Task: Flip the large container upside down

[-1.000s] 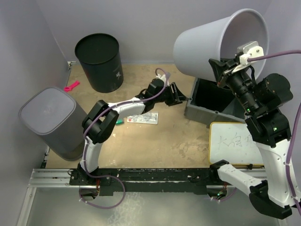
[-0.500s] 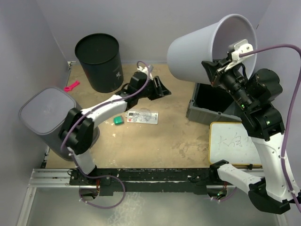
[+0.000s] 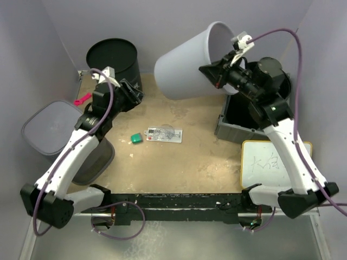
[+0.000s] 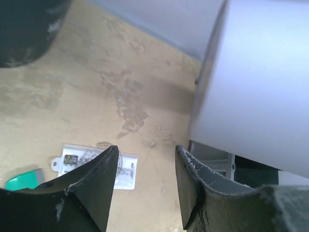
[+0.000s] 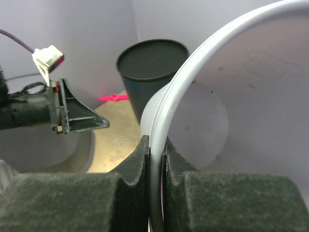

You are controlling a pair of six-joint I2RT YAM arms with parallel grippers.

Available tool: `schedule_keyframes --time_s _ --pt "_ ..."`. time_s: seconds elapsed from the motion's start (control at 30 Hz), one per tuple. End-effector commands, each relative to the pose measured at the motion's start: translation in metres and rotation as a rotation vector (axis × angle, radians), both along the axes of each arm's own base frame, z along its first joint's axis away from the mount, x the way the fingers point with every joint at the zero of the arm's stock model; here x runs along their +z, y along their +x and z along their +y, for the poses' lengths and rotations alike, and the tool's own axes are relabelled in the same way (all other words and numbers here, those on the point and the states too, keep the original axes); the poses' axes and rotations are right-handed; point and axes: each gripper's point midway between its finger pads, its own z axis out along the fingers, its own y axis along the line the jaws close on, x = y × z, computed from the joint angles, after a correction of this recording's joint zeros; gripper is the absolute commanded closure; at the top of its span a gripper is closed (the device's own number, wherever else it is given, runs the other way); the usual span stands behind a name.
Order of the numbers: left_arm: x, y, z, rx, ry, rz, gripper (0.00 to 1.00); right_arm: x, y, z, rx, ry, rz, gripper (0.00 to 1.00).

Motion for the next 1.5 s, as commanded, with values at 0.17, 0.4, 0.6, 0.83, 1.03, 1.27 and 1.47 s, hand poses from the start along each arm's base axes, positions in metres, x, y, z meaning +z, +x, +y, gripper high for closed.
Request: schedule_keyframes --time_s 0.17,0.4,0.6,0.83,1.03,1.27,1.47 --pt "0.042 -0.02 0.057 0.23 0.098 -0.082 0.46 0.019 0.016 0.077 0.268 0.271 -0.041 1.0" --pt "0.04 -0.02 0.06 0.239 0.107 -0.074 0.46 -0.034 0.044 0.109 0.323 0.339 0.095 1.0" --pt "0.03 -0.018 0.06 0.241 0.114 -0.048 0.46 -0.075 0.055 0.111 0.295 0.367 0.153 1.0" --pt "0.005 -0.014 0.067 0.275 0.141 0.0 0.4 -0.115 0.058 0.108 0.293 0.364 0.244 1.0" --pt "-0.033 -0.001 0.07 0.154 0.056 0.131 0.37 -0.154 0.064 0.095 0.258 0.226 0.341 0.9" --pt "-0.046 0.007 0.079 0.065 -0.086 0.139 0.37 -0.203 0.075 0.069 0.206 0.139 0.503 0.74" --pt "-0.048 0.012 0.068 0.019 -0.142 0.122 0.37 -0.224 0.077 0.062 0.161 0.042 0.575 0.62"
